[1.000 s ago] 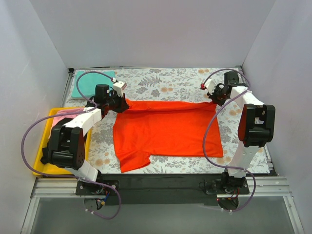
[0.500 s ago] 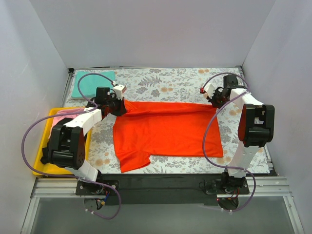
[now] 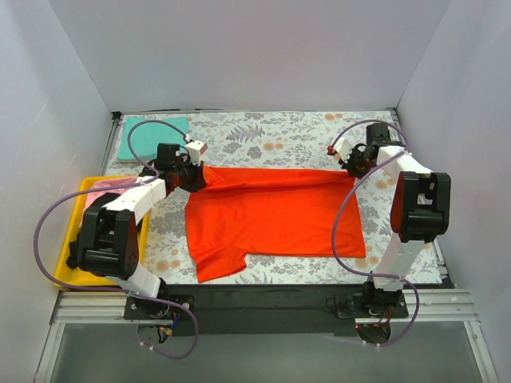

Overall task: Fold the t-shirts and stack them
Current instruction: Fold the tshirt

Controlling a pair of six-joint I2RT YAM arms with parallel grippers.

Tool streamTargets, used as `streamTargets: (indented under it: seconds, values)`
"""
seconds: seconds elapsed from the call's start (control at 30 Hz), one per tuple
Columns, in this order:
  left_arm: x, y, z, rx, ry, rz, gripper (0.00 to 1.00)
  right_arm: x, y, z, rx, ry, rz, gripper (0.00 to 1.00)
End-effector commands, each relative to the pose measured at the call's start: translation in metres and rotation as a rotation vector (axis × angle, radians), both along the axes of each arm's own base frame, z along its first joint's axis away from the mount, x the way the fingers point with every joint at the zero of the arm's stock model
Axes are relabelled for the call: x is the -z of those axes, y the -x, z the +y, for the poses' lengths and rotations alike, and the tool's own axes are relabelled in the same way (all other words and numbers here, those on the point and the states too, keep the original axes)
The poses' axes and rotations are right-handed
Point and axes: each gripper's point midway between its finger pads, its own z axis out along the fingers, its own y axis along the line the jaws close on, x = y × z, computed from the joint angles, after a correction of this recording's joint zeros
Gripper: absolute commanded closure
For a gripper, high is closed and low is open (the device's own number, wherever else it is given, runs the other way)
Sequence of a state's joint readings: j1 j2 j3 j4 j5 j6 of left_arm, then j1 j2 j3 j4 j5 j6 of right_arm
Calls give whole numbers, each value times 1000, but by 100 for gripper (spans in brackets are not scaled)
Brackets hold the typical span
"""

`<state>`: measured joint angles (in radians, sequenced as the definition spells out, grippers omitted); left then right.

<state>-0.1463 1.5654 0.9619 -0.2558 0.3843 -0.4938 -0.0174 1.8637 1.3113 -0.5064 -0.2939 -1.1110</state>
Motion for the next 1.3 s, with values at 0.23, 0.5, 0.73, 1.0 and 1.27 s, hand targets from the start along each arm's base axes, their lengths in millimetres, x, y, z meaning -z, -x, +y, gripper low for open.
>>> streamTargets:
  seconds: [0.23,0.5,0.73,1.0,1.27]
  values:
    - [11,18,2,27,-39,41,100,-12,7,-6,-53,51,-41,99]
    - [-1,19,0,70,-29,83,78,-14,12,-9,-41,86,-27,67]
    - [-89,-38,-7,60,140,-45,61,-94,-15,16,60,-107,-115,26]
    - [-55,-86,-18,-8,213,82,73,-63,-43,26,233,-207,72,62]
    - [12,-79,-2,-88,118,230,82,-25,-19,27,196,-123,154,63]
